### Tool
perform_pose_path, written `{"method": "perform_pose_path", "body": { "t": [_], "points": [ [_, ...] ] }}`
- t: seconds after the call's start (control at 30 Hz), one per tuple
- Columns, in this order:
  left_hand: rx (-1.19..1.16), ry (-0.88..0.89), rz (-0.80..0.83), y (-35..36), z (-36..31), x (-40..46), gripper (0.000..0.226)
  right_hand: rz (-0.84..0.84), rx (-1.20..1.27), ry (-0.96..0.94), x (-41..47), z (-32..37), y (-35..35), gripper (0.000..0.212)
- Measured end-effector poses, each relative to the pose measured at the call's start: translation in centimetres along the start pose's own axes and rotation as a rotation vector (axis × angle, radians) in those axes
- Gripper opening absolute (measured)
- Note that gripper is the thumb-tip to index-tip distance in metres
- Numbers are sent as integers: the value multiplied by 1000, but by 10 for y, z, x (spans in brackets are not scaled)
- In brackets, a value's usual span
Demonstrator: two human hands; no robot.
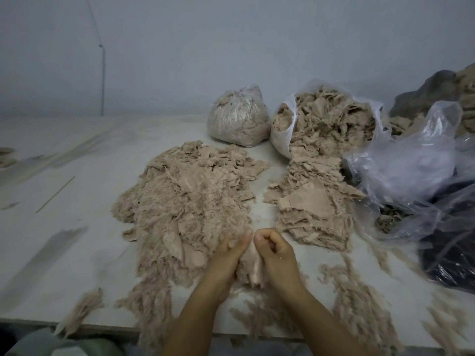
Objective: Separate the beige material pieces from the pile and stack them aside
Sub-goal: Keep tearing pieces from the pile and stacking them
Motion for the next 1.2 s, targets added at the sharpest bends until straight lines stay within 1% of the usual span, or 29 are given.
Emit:
{"method": "perform_pose_path", "body": {
  "t": [0.07, 0.13, 0.2, 0.27, 0.33, 0.4, 0.47, 0.5, 0.53, 0.63, 0.73, 0.77, 0.8, 0.87, 0.9, 0.93, 0.97, 1.0, 1.03, 1.07, 1.13, 1.2],
  "points": [
    [-115, 4, -157, 0, 0, 3, 21, -90, -11, 7, 0, -3, -6, 20],
    [-37, 33, -329, -9, 0, 6, 17, -158, -25, 37, -2, -8, -13, 20],
    [24, 102, -416, -19, -5, 7, 19, -210, -9, 87, -5, -14, -18, 20],
    [39, 152, -450, -27, -8, 8, 21, -245, 30, 133, -7, -18, -22, 20],
    [5, 159, -452, -34, -7, 9, 19, -237, 8, 142, -8, -20, -23, 20],
    [-71, 139, -409, -39, -5, 11, 22, -247, 0, 144, -9, -21, -25, 20],
    [-195, 86, -351, -43, -2, 13, 25, -286, 57, 159, -8, -21, -28, 19],
    [-220, 68, -336, -45, -1, 13, 24, -305, 78, 163, -6, -20, -30, 19],
    [-188, 56, -337, -48, 0, 13, 25, -315, 79, 165, -5, -20, -32, 19],
    [10, 39, -392, -51, 3, 15, 32, -320, 69, 169, -1, -18, -33, 19],
    [33, 34, -555, -69, 1, 13, 23, -341, 150, 167, 3, -13, -39, 22],
    [61, 43, -586, -78, -2, 12, 24, -333, 169, 171, 6, -10, -43, 22],
    [114, 53, -557, -83, -4, 12, 30, -301, 175, 191, 9, -7, -45, 21],
    [270, 85, -380, -74, -13, 13, 35, -170, 151, 260, 12, -3, -42, 20],
    [384, 120, -285, -63, -17, 12, 36, -94, 132, 297, 12, -2, -36, 20],
    [505, 177, -228, -52, -22, 11, 36, -21, 118, 326, 12, -1, -30, 20],
    [577, 253, -205, -41, -28, 9, 37, 53, 112, 341, 11, 1, -23, 19],
    [579, 318, -183, -32, -32, 7, 40, 123, 115, 346, 10, 4, -16, 20],
    [532, 345, -140, -24, -33, 5, 43, 178, 131, 350, 8, 7, -10, 21],
    [454, 341, -90, -17, -33, 4, 42, 216, 157, 352, 7, 10, -5, 22],
    [334, 308, -45, -10, -29, 3, 29, 228, 192, 345, 6, 14, -3, 22],
    [243, 288, -110, -13, -28, 2, 27, 176, 166, 340, 5, 16, -7, 20]
  ]
}}
Point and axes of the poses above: each hand's wrist, its own x-axis towards the middle knuckle, its own y-axis out of the palm, z = x × y, the point moved 5 cm from there along x, towards the middle knuckle, and after that the axes turned 8 degrees about x, right-handed, at the moved point
